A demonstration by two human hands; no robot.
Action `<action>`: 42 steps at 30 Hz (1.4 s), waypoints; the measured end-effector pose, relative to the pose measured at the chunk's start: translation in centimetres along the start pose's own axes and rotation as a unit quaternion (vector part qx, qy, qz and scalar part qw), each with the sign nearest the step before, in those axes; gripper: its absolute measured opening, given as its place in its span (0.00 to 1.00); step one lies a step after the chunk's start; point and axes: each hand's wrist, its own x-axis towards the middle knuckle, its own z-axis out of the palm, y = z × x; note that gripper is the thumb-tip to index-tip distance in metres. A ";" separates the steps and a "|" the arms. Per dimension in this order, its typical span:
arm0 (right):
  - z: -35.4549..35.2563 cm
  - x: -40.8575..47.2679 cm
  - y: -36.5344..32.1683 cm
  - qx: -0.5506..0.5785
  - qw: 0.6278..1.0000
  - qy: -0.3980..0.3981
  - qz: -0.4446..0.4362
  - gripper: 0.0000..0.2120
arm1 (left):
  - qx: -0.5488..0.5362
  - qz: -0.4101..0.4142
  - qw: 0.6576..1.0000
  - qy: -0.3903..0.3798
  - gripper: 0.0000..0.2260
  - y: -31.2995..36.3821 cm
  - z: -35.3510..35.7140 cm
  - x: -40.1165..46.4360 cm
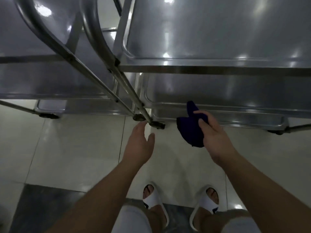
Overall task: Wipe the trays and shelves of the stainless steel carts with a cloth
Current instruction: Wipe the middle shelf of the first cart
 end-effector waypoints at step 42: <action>6.5 23.9 4.9 -0.670 0.695 -0.095 -0.243 0.27 | -0.274 0.272 0.889 0.248 0.10 -6.8 2.2 18.2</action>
